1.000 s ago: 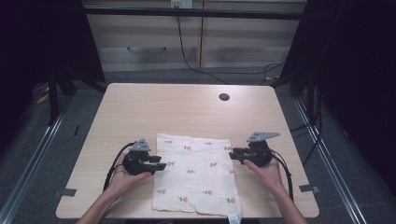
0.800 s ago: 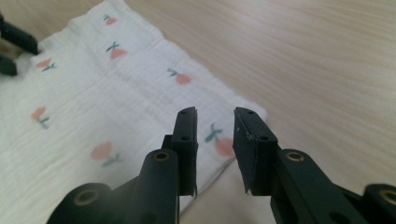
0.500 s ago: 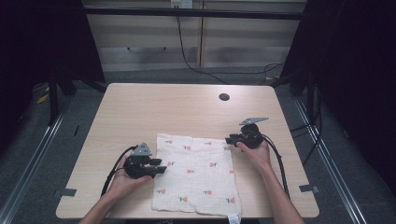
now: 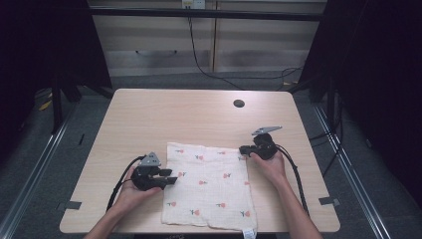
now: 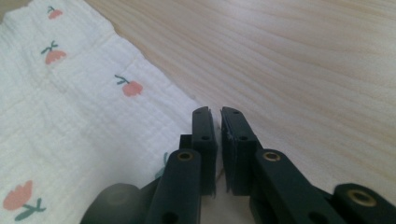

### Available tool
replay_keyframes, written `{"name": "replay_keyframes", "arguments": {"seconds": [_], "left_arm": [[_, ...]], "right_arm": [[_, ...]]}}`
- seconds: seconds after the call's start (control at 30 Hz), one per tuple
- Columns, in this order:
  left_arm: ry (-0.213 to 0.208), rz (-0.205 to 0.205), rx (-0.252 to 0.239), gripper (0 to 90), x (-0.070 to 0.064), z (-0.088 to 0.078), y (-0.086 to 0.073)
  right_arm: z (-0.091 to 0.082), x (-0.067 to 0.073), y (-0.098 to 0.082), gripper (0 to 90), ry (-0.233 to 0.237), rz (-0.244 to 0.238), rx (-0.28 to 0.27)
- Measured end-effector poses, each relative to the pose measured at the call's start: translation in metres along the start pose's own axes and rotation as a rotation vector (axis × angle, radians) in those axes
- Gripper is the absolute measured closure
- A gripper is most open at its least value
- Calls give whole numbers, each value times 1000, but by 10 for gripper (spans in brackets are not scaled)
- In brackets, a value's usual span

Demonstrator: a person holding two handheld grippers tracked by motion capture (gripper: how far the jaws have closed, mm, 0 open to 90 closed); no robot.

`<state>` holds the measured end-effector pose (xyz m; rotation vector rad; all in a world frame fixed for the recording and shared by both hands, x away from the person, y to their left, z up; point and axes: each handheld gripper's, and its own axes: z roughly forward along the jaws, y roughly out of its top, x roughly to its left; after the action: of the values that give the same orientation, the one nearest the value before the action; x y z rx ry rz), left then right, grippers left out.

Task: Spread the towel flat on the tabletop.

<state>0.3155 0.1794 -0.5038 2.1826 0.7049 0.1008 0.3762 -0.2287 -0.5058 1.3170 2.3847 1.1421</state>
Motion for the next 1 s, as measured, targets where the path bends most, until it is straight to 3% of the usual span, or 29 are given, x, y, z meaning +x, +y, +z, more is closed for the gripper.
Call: {"name": "replay_keyframes", "arguments": {"seconds": [0.2,0.33,0.47,0.57,0.63,0.77,0.8,0.83,0.87,0.97,1.0], "left_arm": [[-6,4,4,588,0,-2,-1],[11,14,15,610,-2,-4,-2],[-9,-6,33,611,-4,-9,-5],[-16,-16,16,600,-3,-13,-4],[-16,-34,-5,600,2,-15,0],[31,-67,-71,592,18,-25,14],[35,-92,-85,592,24,-27,16],[36,-102,-80,597,30,-28,19],[67,-108,-94,601,34,-27,21],[107,-147,-94,603,52,-19,24],[102,-162,-86,603,57,-16,25]], "right_arm": [[-11,-2,1,871,9,34,-56],[-14,-2,1,871,-7,28,-66],[-15,-1,-1,871,-14,22,-62],[-18,2,-1,870,-14,19,-63],[-18,4,0,870,-6,15,-72],[-17,6,1,870,1,6,-67],[-17,6,1,870,2,6,-68],[-17,6,1,870,5,5,-69],[-17,6,1,871,4,5,-68],[-15,6,0,868,2,5,-63],[-15,6,-1,867,1,3,-62]]}}
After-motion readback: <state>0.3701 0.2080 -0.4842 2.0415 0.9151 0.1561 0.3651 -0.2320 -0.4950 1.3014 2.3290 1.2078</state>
